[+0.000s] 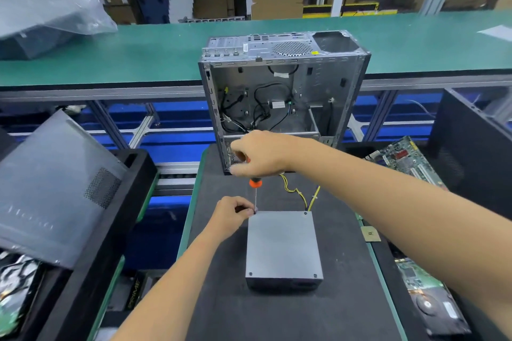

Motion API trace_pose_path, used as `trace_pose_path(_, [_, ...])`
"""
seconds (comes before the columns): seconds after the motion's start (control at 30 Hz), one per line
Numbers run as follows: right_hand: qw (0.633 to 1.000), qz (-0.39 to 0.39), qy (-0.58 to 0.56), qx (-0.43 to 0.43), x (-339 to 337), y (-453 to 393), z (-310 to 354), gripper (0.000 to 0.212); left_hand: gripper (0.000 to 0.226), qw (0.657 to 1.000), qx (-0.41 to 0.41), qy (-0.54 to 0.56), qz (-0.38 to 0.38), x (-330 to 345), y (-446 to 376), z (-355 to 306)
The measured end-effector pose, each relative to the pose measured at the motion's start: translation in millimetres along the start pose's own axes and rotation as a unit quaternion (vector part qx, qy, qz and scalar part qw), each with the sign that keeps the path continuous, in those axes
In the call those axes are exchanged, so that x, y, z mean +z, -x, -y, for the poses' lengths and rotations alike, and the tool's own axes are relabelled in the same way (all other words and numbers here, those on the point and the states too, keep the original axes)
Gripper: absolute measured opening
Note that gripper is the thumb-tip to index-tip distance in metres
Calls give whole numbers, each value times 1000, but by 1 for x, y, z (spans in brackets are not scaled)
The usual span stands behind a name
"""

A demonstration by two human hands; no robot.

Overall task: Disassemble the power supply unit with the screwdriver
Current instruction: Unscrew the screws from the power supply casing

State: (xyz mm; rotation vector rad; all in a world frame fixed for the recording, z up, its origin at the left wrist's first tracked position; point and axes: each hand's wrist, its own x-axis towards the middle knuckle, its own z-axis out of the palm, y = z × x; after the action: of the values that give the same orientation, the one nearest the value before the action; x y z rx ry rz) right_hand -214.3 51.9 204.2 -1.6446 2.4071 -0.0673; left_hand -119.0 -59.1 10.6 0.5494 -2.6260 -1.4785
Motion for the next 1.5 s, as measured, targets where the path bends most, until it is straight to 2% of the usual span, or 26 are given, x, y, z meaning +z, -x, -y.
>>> trace_pose_path(0.07, [986,-13,159,40,2,-4,0,27,26,1000,-7,8,0,0,0,0])
trace_pose_path(0.1, [986,-13,165,24,2,-5,0,22,25,1000,-7,9,1,0,0,0])
trace_pose_path(0.17, [999,13,32,-27,-1,-5,-4,6,24,1000,-3,7,2,0,0,0])
trace_pose_path(0.23, [995,41,-62,-60,-5,-1,-2,15,25,1000,3,8,1,0,1,0])
trace_pose_path(0.3, [997,15,-50,-49,2,-3,0,10,26,1000,5,13,-1,0,1,0])
trace_pose_path(0.37, [998,-36,48,11,6,-9,0,35,26,1000,-2,15,-4,1,1,1])
trace_pose_path(0.4, [996,-42,74,26,6,-12,0,40,25,1000,-5,13,-4,1,2,0])
trace_pose_path(0.43, [997,-32,63,12,4,-12,0,35,24,1000,-6,12,-4,1,2,0])
trace_pose_path(0.5, [999,29,-27,-23,-2,-11,-3,5,24,1000,-2,12,-3,1,1,0])
trace_pose_path(0.57, [997,52,-56,-20,-3,-8,-1,11,24,1000,-1,14,-3,1,1,-1])
trace_pose_path(0.6, [999,37,-36,-2,0,-10,-1,14,24,1000,-5,15,-3,1,1,-1])
trace_pose_path(0.67, [997,-7,60,50,1,-11,0,38,23,1000,-15,15,-1,1,1,-1])
trace_pose_path(0.7, [994,-16,88,58,1,-11,-1,39,22,1000,-18,14,0,1,1,-1])
trace_pose_path(0.8, [999,42,-32,-7,-5,-6,-4,5,21,1000,-8,10,0,1,1,-1])
trace_pose_path(0.87, [996,56,-69,-24,-6,0,-1,12,20,1000,-5,8,-2,1,1,-2])
trace_pose_path(0.9, [998,38,-46,-19,-3,0,0,8,20,1000,-6,8,-2,1,1,-2])
trace_pose_path(1.0, [993,-8,106,42,4,-6,1,32,23,1000,-11,13,-5,1,2,-2])
trace_pose_path(1.03, [993,-9,106,42,4,-7,0,31,24,1000,-12,13,-5,1,2,-2])
trace_pose_path(1.1, [1000,9,21,3,1,-7,-2,11,24,1000,-12,14,-6,1,3,-1])
trace_pose_path(1.2, [996,38,-76,-37,-3,-1,-2,16,24,1000,-3,18,-12,3,5,-1])
trace_pose_path(1.27, [999,29,-36,-18,-2,1,1,8,23,1000,2,15,-11,2,5,-1])
trace_pose_path(1.33, [991,20,129,12,-2,1,2,15,21,1000,2,12,-5,1,5,-2])
trace_pose_path(1.37, [985,21,172,24,-2,0,1,17,21,1000,0,11,-2,0,5,-2])
trace_pose_path(1.4, [986,20,165,25,-3,-1,0,17,20,1000,-2,8,2,0,5,-2])
trace_pose_path(1.5, [999,38,6,-17,-8,-1,-5,11,19,1000,6,-1,8,-1,6,-1])
